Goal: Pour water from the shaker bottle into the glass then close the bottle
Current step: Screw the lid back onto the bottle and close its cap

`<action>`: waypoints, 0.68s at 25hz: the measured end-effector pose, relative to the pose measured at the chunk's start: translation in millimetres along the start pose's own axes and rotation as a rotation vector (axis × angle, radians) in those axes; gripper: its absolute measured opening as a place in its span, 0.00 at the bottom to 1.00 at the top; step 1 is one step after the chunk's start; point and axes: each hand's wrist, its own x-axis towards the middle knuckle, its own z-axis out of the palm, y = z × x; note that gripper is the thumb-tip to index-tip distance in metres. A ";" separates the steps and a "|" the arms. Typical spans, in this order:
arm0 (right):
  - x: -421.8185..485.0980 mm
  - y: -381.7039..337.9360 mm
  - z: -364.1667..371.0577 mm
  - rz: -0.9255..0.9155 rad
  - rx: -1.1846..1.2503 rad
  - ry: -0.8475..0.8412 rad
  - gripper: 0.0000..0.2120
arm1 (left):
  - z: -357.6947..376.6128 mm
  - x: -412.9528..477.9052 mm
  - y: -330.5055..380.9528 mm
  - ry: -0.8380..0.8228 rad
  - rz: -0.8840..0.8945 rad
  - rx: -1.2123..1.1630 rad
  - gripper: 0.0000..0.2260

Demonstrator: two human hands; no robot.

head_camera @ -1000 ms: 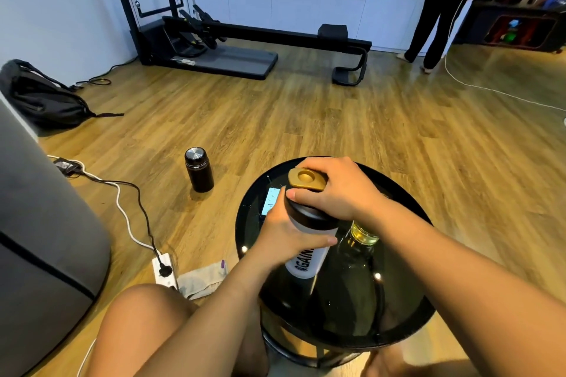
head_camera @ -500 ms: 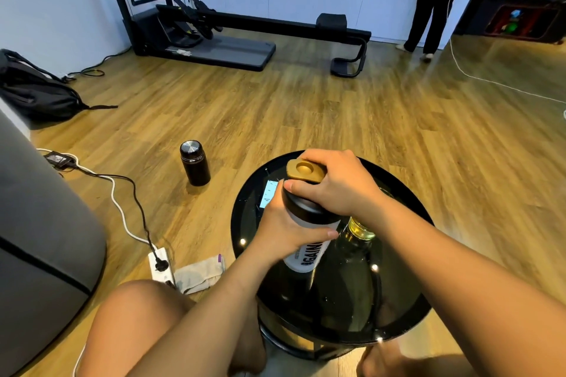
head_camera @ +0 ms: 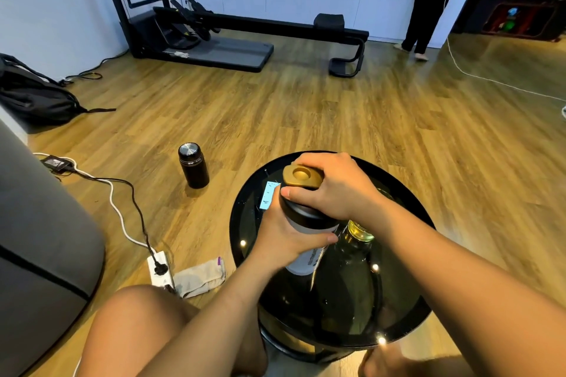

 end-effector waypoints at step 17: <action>-10.9 -14.0 19.3 0.252 -0.159 0.198 0.21 | 11.4 -3.4 -0.4 0.163 -0.060 0.158 0.39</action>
